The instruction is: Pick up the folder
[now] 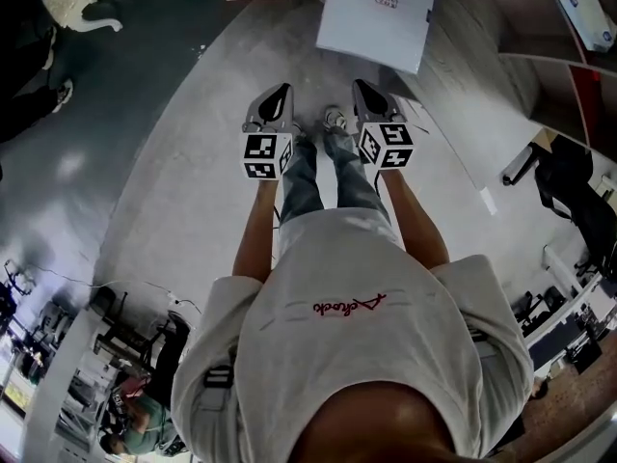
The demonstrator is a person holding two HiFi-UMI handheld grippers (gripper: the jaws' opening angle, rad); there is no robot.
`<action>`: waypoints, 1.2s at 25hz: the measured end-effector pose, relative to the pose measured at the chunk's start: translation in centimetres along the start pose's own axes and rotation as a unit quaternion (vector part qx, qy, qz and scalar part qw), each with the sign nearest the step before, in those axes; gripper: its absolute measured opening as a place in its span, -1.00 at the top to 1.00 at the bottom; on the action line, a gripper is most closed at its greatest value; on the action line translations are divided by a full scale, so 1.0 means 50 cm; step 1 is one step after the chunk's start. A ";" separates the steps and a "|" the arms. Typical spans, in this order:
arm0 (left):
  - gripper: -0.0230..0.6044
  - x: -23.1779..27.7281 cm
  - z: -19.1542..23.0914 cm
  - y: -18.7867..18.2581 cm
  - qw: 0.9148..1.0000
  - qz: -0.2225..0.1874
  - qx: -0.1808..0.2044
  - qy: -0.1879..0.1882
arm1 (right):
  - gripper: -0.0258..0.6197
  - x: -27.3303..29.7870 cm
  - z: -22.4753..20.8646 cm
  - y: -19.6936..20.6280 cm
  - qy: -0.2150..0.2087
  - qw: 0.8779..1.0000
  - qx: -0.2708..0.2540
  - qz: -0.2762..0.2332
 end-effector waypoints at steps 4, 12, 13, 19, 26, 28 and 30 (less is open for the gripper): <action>0.93 0.006 0.010 0.033 1.000 0.009 -0.009 -0.002 | 0.90 0.025 -0.013 0.003 -0.034 0.988 0.144 -0.033; 0.93 0.031 0.016 0.034 1.000 0.005 -0.003 -0.003 | 0.90 0.083 -0.057 0.044 -0.110 0.920 0.369 -0.081; 0.93 0.035 0.015 0.034 1.000 0.004 -0.003 -0.002 | 0.90 0.090 -0.062 0.050 -0.119 0.911 0.386 -0.084; 0.93 0.043 0.020 0.036 1.000 0.007 -0.001 -0.003 | 0.66 0.122 -0.065 0.058 -0.181 0.867 0.452 -0.107; 0.93 0.043 0.021 0.046 1.000 0.016 0.000 -0.009 | -0.51 0.171 -0.051 0.030 -0.304 0.787 0.520 -0.136; 0.93 0.043 0.021 0.046 1.000 0.015 0.000 -0.008 | -0.68 0.187 -0.063 0.024 -0.295 0.780 0.529 -0.155; 0.93 0.043 0.025 0.047 1.000 0.015 0.000 -0.009 | -0.71 0.203 -0.072 0.014 -0.291 0.769 0.542 -0.171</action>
Point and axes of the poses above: the fingertips, and each gripper's own axes: x forward along the fingers, z to its left, y out of its underside, the point moved 3 cm from there along -x, backward along the fingers, and after that the axes turned 2 degrees about z, right-handed, at the moved point
